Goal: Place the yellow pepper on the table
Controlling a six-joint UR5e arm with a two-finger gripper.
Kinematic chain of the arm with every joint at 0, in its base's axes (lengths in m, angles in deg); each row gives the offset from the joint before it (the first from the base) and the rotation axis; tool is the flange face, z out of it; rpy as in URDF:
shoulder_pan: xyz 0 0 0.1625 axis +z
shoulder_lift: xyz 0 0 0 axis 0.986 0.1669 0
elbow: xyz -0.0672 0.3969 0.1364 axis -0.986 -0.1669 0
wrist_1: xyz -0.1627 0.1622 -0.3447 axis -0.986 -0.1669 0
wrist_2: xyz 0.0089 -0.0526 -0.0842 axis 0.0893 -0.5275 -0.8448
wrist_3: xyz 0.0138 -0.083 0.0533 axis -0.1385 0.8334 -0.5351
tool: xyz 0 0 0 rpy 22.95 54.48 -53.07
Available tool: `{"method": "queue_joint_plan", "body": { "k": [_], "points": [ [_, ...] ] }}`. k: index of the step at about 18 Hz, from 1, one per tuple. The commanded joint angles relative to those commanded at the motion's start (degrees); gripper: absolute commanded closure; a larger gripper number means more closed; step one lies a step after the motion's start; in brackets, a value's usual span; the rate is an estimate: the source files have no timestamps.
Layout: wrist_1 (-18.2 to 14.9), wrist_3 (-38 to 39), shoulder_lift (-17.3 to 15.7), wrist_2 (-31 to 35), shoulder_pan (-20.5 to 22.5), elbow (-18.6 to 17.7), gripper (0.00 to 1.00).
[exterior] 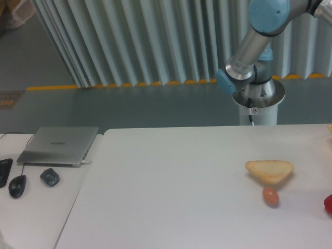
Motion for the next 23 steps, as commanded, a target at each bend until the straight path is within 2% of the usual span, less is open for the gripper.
{"method": "queue_joint_plan", "body": {
  "k": [5, 7, 12, 16, 18, 23],
  "points": [
    [-10.4, 2.7, -4.7, -2.2, -0.2, 1.1, 0.63],
    [-14.5, 5.1, -6.4, -7.0, 0.0, 1.1, 0.63],
    [-21.1, 13.6, -9.2, -14.7, -0.4, 1.1, 0.63],
    [-24.1, 18.9, -10.8, -17.2, -1.8, 1.0, 0.63],
    [-24.0, 26.2, -11.0, -17.6, -4.7, 0.8, 0.63],
    [-23.6, 36.5, -11.0, -17.9, -10.1, 0.4, 0.63]
  ]
}}
